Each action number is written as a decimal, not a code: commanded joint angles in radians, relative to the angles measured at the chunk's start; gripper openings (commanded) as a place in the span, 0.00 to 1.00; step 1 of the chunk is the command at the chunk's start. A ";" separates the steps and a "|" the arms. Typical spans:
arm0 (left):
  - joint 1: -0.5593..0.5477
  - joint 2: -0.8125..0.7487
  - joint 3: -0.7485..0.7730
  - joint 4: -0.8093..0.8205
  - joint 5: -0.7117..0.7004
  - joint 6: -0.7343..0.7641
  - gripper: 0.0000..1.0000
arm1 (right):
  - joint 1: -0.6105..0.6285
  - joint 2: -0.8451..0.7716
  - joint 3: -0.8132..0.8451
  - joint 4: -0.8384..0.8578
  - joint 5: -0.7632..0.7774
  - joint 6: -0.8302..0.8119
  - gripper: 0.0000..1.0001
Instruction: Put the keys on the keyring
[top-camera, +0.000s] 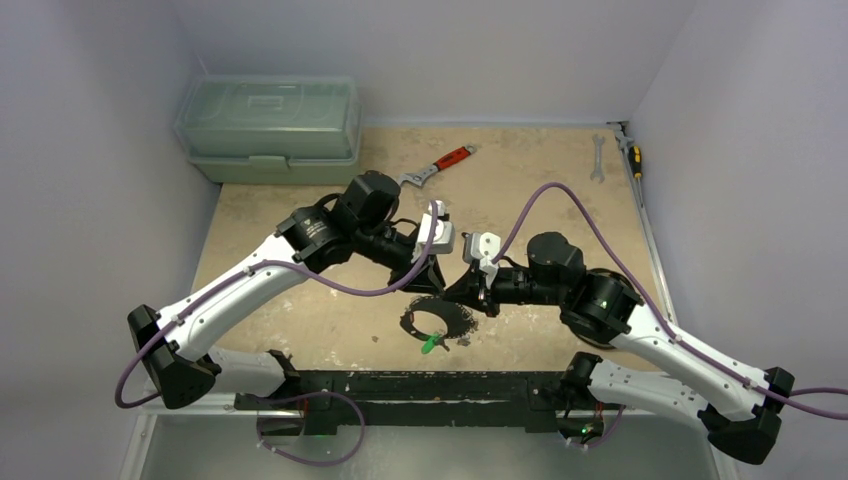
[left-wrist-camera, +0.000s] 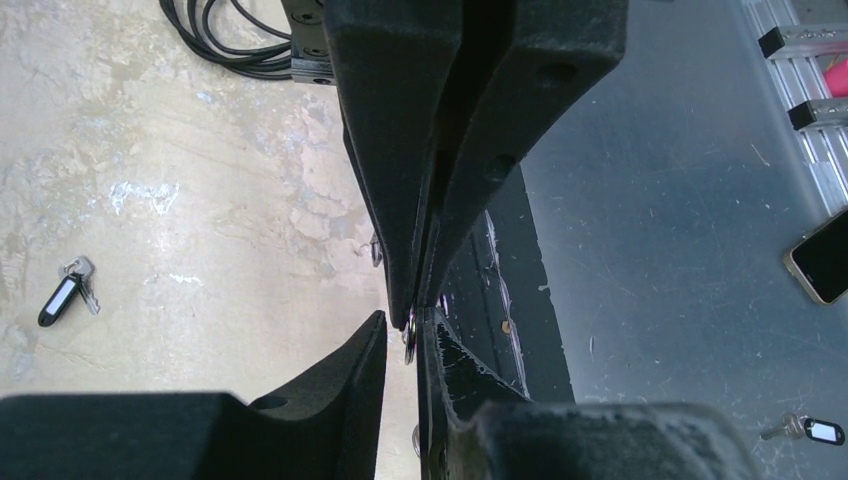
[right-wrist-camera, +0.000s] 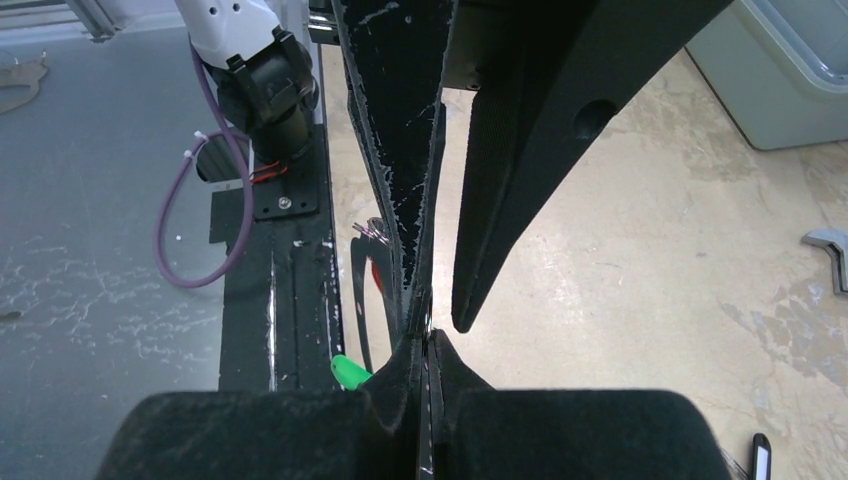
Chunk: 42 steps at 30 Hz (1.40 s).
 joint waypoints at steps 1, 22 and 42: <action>-0.011 0.003 0.005 0.011 -0.005 0.002 0.16 | 0.001 -0.008 0.051 0.033 -0.018 -0.006 0.00; -0.024 -0.065 -0.127 0.205 0.004 -0.080 0.00 | -0.001 -0.090 0.014 0.097 -0.034 0.008 0.01; -0.025 -0.316 -0.509 0.932 -0.066 -0.403 0.00 | -0.001 -0.273 -0.128 0.324 0.081 0.110 0.44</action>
